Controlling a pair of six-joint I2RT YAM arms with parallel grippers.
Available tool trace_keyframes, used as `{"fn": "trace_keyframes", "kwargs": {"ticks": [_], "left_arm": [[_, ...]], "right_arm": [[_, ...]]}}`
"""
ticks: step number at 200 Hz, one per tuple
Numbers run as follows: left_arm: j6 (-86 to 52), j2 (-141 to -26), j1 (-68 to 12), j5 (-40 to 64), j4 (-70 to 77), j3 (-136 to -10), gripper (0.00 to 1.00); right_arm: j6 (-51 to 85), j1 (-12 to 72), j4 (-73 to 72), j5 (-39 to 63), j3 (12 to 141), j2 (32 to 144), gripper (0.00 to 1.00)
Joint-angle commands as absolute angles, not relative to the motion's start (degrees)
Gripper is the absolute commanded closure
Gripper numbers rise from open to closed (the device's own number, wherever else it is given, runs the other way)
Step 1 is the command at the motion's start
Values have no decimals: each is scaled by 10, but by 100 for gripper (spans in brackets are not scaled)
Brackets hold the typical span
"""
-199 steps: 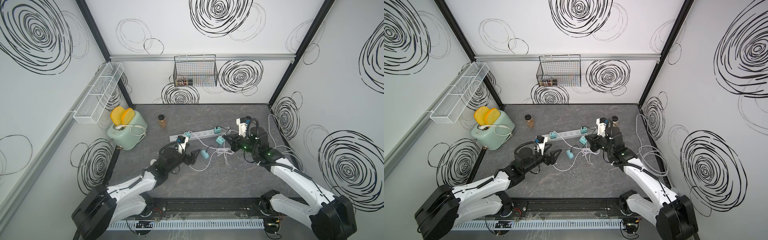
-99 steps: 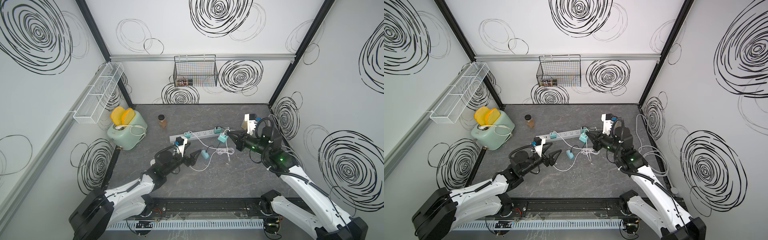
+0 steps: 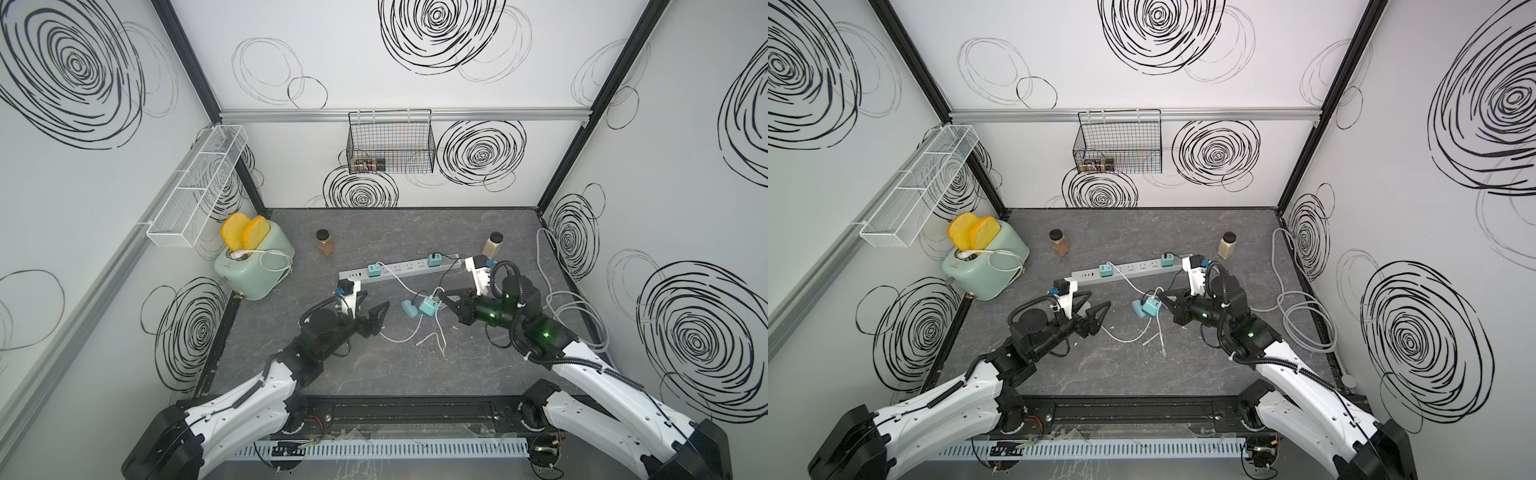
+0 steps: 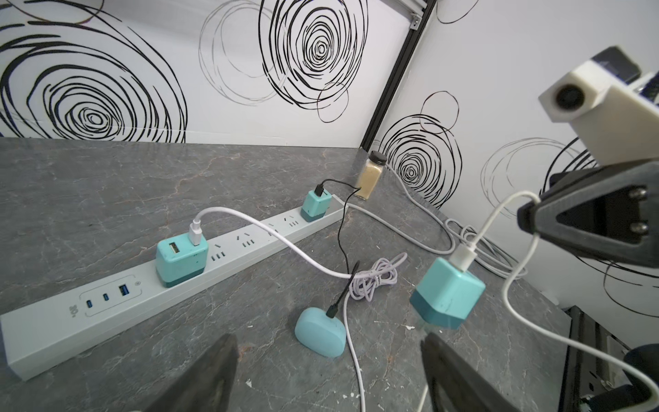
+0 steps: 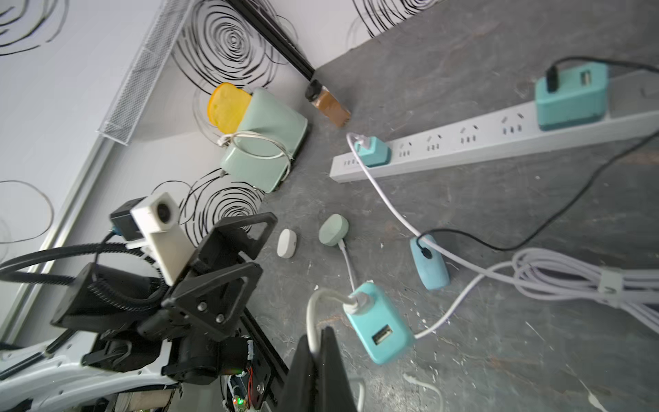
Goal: Charge the bluetooth headset
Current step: Adjust the charging cable at the center of the board, then pick up the bluetooth headset from the center of the board.
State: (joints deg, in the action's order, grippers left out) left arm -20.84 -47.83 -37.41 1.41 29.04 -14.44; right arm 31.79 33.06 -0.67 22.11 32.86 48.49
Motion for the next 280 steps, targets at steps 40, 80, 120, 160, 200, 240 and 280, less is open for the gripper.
{"fn": "trace_keyframes", "kwargs": {"ticks": [40,80,120,160,200,240,280], "left_arm": [[-232,-467,-367,8,273,-140,16],[-234,-469,-361,-2,230,-157,17],[-241,-480,-338,-27,90,-226,17],[-240,-475,-318,-39,-21,-292,17],[-211,-503,-294,-60,-138,-384,21],[-214,-582,-187,-76,-339,-516,25],[-231,-625,-73,-50,-429,-534,28]], "right_arm": [[370,314,44,96,263,480,89],[328,278,106,52,278,542,80],[303,265,172,14,319,553,57],[278,274,231,-42,363,498,26],[223,324,197,-14,371,474,27],[201,358,161,3,358,502,24],[179,367,139,54,363,515,15]]}}
